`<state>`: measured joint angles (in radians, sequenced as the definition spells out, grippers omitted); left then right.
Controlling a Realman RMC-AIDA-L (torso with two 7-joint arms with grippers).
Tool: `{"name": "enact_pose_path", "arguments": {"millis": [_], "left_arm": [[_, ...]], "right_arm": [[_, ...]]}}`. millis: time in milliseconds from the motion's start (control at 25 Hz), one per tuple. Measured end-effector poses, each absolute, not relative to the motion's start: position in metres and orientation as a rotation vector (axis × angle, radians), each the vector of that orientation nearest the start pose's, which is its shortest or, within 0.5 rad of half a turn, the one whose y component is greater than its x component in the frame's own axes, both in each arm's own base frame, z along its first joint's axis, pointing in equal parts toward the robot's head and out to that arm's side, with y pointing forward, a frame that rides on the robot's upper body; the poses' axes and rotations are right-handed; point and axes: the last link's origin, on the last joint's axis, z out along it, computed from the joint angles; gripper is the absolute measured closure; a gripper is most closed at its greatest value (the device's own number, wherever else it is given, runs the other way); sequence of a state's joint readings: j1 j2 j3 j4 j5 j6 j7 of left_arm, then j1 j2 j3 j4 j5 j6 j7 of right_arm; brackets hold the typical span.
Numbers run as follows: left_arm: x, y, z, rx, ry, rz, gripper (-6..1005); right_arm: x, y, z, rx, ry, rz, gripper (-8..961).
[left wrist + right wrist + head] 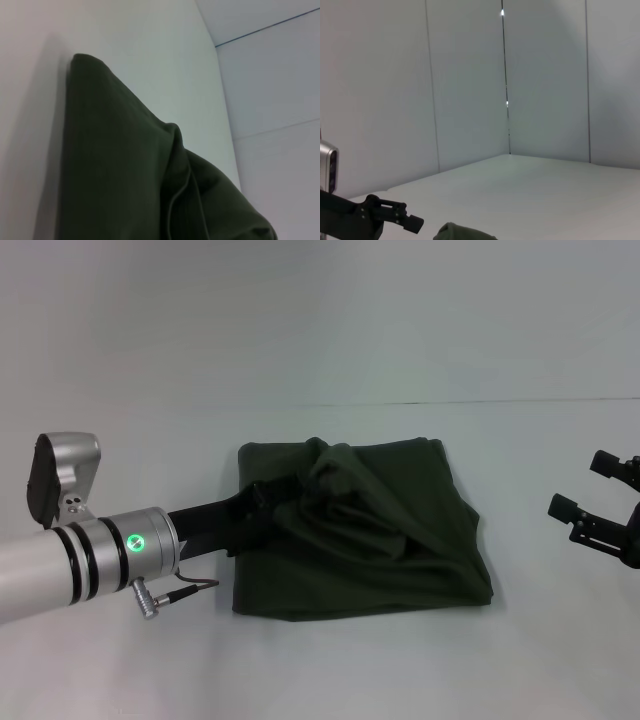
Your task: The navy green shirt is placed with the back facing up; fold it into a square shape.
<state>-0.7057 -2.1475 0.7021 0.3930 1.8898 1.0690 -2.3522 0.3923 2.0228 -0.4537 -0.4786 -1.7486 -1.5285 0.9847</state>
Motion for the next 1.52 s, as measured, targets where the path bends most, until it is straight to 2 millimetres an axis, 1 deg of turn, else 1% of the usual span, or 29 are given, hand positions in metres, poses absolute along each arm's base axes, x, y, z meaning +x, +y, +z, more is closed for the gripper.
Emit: {"name": "enact_pose_path", "arguments": {"millis": [160, 360, 560, 800, 960, 1120, 1520], "left_arm": [[-0.240, 0.384, -0.068, 2.143, 2.318, 1.030, 137], [-0.234, 0.388, -0.069, 2.159, 2.304, 1.032, 162], [-0.229, 0.391, -0.075, 2.187, 2.306, 1.012, 305], [-0.225, 0.394, -0.082, 2.220, 2.311, 0.967, 300], [-0.227, 0.396, -0.083, 2.233, 2.338, 0.964, 300], [-0.224, 0.400, -0.082, 2.246, 2.336, 0.968, 304], [-0.221, 0.402, -0.086, 2.289, 2.325, 0.933, 409]], "right_arm": [[0.324, 0.307, 0.047, -2.233, 0.480, 0.855, 10], [0.325, 0.307, 0.049, -2.229, 0.479, 0.854, 10], [0.325, 0.307, 0.049, -2.228, 0.480, 0.854, 10], [0.326, 0.307, 0.049, -2.226, 0.482, 0.853, 10], [0.326, 0.306, 0.049, -2.226, 0.482, 0.852, 10], [0.326, 0.306, 0.049, -2.225, 0.483, 0.851, 10], [0.327, 0.306, 0.050, -2.222, 0.483, 0.850, 10]]}}
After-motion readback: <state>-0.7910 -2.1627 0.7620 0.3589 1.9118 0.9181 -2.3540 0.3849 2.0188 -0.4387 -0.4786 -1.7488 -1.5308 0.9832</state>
